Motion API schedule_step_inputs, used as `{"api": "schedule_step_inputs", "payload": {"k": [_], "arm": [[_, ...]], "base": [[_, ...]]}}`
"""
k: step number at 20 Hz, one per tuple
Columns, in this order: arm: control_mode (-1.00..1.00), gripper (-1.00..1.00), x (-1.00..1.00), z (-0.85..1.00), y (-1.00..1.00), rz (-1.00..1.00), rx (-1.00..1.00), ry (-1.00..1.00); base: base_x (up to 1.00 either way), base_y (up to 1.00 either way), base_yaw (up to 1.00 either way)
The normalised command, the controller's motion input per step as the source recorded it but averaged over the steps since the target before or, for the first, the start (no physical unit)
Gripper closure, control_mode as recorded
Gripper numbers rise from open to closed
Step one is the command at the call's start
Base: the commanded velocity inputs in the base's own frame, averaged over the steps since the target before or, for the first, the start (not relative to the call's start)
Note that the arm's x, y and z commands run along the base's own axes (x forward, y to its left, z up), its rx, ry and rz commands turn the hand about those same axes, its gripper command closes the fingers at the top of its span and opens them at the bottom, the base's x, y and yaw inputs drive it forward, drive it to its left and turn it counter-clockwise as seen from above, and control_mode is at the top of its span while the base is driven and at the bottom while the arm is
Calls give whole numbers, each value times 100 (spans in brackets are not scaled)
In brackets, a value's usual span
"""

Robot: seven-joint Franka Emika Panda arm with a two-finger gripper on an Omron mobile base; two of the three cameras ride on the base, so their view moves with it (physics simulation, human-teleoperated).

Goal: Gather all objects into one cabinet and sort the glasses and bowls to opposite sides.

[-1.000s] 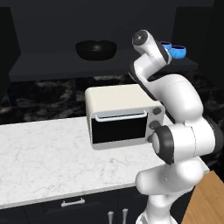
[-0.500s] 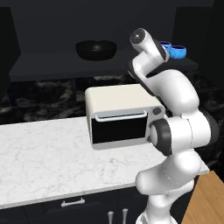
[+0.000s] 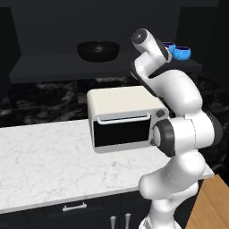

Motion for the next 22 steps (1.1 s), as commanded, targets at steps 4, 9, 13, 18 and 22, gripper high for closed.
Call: {"api": "schedule_step_inputs", "payload": {"k": [4, 9, 13, 18, 22], "arm": [[-100, -100, 0, 0, 0, 0, 0, 0], [-100, -100, -3, 0, 0, 0, 0, 0], [-100, -100, -15, 0, 0, 0, 0, 0], [-100, -100, -36, 1, 22, 0, 0, 0], [-100, -100, -39, 7, 27, 0, 0, 0]], "base": [[0, 0, 0], [0, 0, 0], [0, 0, 0], [0, 0, 0], [0, 0, 0]]}}
